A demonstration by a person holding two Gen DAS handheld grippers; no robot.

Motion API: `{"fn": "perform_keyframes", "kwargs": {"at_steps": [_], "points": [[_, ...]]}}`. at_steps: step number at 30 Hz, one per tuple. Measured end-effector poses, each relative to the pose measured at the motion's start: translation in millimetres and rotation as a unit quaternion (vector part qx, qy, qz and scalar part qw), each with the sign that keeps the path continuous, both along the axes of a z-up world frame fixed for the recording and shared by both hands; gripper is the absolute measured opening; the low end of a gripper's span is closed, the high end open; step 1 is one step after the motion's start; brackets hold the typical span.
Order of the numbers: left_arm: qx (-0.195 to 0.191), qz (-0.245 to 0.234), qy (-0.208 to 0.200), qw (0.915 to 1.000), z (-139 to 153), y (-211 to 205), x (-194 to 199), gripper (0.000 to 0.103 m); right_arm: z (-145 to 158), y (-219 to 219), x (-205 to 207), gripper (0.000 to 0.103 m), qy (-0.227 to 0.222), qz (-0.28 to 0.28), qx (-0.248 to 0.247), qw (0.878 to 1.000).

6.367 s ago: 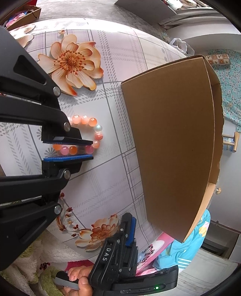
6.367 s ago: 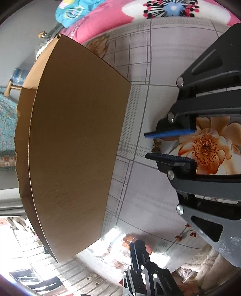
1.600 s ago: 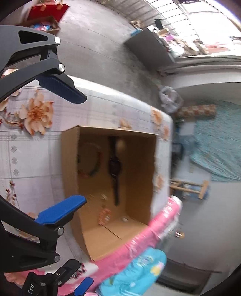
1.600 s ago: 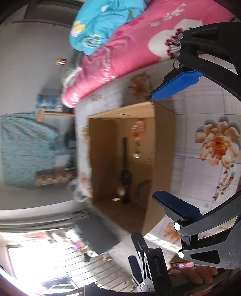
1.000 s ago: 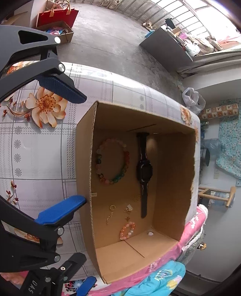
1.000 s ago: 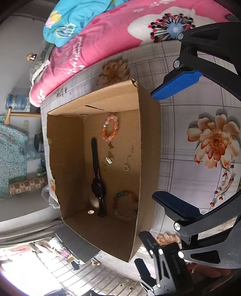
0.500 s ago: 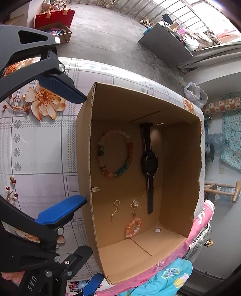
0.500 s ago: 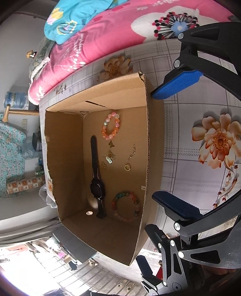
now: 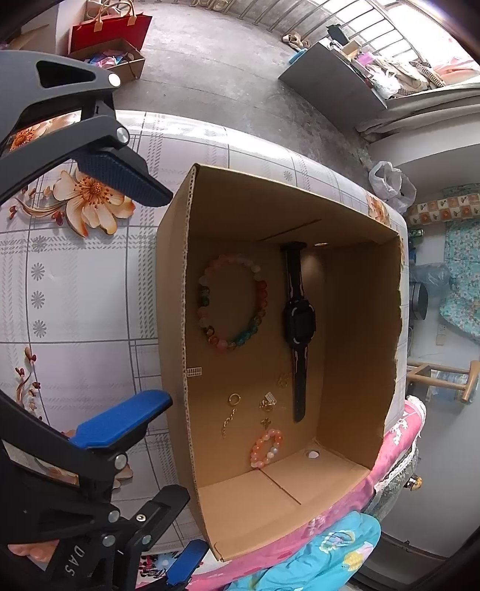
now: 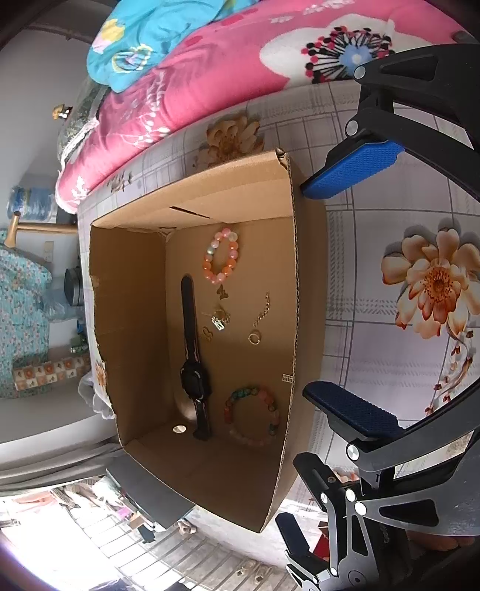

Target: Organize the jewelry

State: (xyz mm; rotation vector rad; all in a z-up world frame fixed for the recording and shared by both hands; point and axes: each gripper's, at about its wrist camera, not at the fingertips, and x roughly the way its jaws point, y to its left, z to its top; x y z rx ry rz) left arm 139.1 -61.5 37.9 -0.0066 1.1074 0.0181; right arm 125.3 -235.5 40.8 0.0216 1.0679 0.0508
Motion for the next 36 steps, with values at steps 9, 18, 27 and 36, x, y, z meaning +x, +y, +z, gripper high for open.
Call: {"fn": "perform_keyframes", "kwargs": {"at_steps": [9, 18, 27, 36], "points": [[-0.003, -0.003, -0.001, 1.0, 1.8, -0.1, -0.9, 0.097, 1.7, -0.9, -0.8, 0.095, -0.001, -0.002, -0.003, 1.0], [-0.005, -0.004, -0.002, 1.0, 2.6, -0.2, -2.6, 0.097, 2.4, -0.3, -2.4, 0.095, -0.001, -0.004, -0.005, 1.0], [-0.007, -0.005, 0.0, 1.0, 3.4, 0.1, -4.2, 0.097, 3.6, 0.0, -3.3, 0.095, -0.001, -0.004, -0.007, 1.0], [-0.008, -0.004, 0.003, 1.0, 2.8, -0.3, -4.4, 0.097, 2.4, 0.7, -3.6, 0.095, 0.0, -0.005, -0.012, 1.0]]}}
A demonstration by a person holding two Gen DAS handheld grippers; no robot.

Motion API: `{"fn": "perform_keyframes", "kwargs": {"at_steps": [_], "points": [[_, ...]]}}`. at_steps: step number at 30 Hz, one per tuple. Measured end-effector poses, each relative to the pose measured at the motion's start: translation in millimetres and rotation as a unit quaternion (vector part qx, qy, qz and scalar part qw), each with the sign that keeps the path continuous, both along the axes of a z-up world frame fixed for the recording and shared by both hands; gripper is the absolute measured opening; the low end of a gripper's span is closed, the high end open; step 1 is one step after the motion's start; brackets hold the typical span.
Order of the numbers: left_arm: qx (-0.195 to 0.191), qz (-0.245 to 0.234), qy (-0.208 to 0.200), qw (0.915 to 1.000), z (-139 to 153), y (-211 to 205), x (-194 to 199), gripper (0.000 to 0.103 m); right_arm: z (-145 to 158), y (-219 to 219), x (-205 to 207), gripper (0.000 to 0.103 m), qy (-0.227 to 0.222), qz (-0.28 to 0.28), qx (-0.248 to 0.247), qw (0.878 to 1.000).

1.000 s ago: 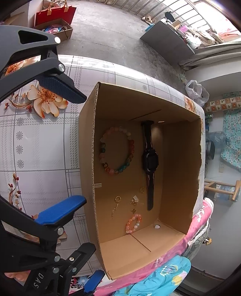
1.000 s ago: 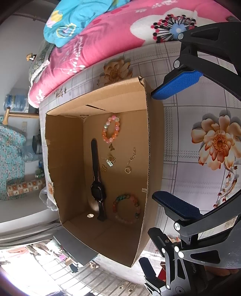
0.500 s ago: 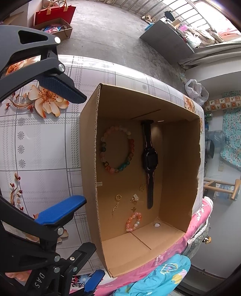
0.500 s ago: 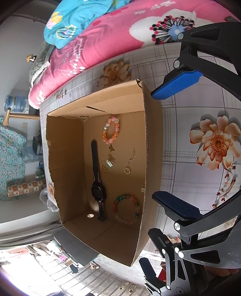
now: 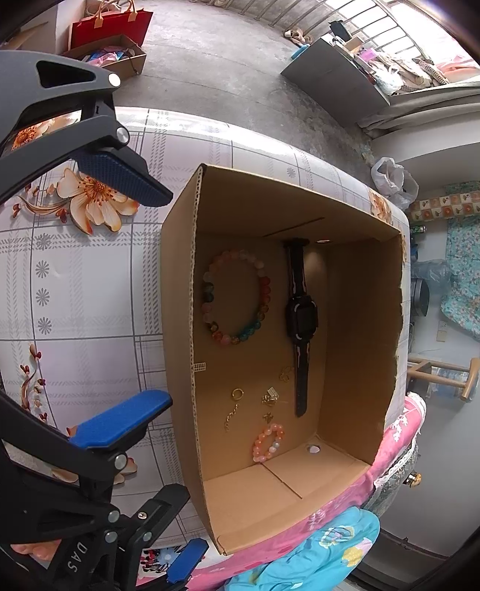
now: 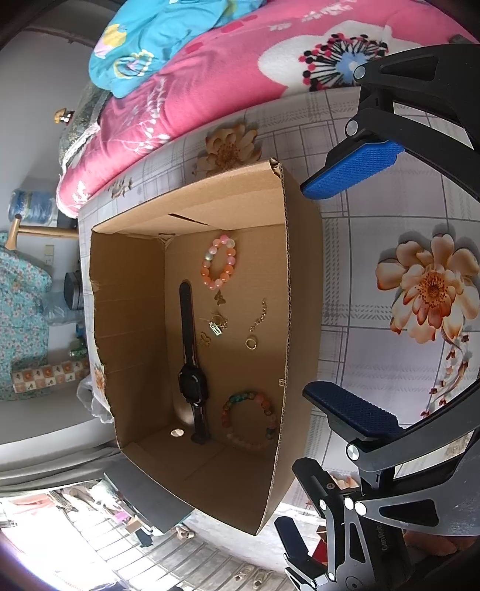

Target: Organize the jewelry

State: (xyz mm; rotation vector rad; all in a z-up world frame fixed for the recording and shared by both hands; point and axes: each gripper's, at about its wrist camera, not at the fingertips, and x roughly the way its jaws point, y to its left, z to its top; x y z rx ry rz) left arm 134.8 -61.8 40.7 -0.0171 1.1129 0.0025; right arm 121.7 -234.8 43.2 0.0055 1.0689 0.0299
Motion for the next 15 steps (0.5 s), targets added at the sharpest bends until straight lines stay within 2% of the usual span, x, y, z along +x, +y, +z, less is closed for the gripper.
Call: {"fn": "perform_keyframes", "kwargs": {"at_steps": [15], "points": [[0.0, -0.001, 0.001, 1.0, -1.3, 0.7, -0.4, 0.097, -1.1, 1.6, 0.8, 0.095, 0.0, -0.002, -0.004, 1.0]]}}
